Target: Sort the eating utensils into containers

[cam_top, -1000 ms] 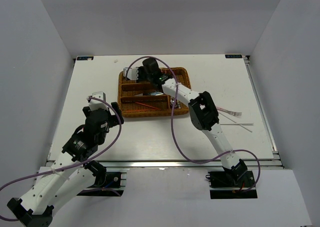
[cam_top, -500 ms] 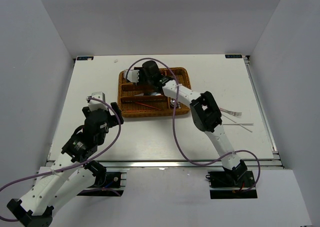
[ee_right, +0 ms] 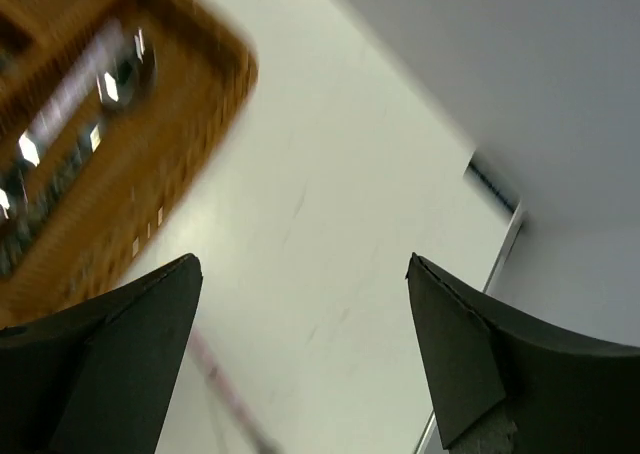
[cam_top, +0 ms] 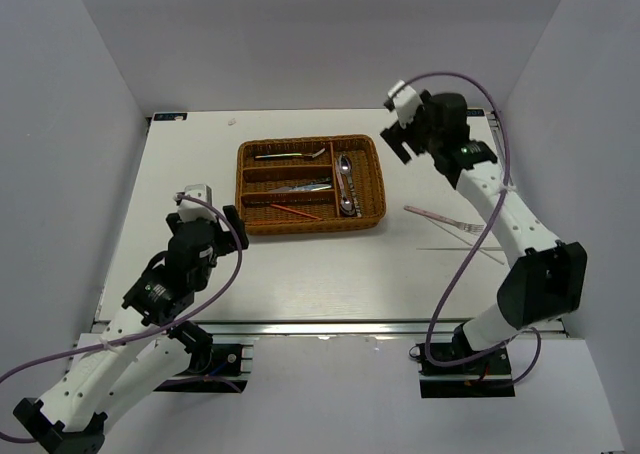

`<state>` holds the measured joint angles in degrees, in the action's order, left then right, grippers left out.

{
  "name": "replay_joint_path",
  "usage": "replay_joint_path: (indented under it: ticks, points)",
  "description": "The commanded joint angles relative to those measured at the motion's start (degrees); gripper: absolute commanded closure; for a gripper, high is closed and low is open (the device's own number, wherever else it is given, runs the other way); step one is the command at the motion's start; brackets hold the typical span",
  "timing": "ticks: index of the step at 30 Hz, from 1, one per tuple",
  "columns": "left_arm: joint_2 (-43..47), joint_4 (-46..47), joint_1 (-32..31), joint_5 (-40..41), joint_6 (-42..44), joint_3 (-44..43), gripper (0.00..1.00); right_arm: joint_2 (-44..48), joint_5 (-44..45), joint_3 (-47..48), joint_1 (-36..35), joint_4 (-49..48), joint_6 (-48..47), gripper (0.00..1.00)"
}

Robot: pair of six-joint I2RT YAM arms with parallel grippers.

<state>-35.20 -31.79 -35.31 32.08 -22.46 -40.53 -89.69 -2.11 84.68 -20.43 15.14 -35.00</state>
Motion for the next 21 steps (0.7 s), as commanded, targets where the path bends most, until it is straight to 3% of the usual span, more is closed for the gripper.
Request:
replay_joint_path:
  ticks: [1,8,12,21]
  points:
    - [-0.3,1.1,-0.5,-2.5,0.8,0.5,0.02,-1.3,8.8,-13.8,0.5,5.0,5.1,0.12]
    - [0.2,1.4,-1.9,-3.0,1.1,0.5,0.02,-1.5,3.7,-21.4,5.7,6.7,4.7,0.14]
    - [1.2,1.1,-2.9,-2.0,0.8,0.7,0.02,-7.2,2.6,-17.6,5.6,8.7,4.3,0.21]
    - [1.8,0.7,-4.5,-0.3,0.4,0.5,0.02,-15.2,4.2,-12.4,5.8,9.4,1.4,0.24]
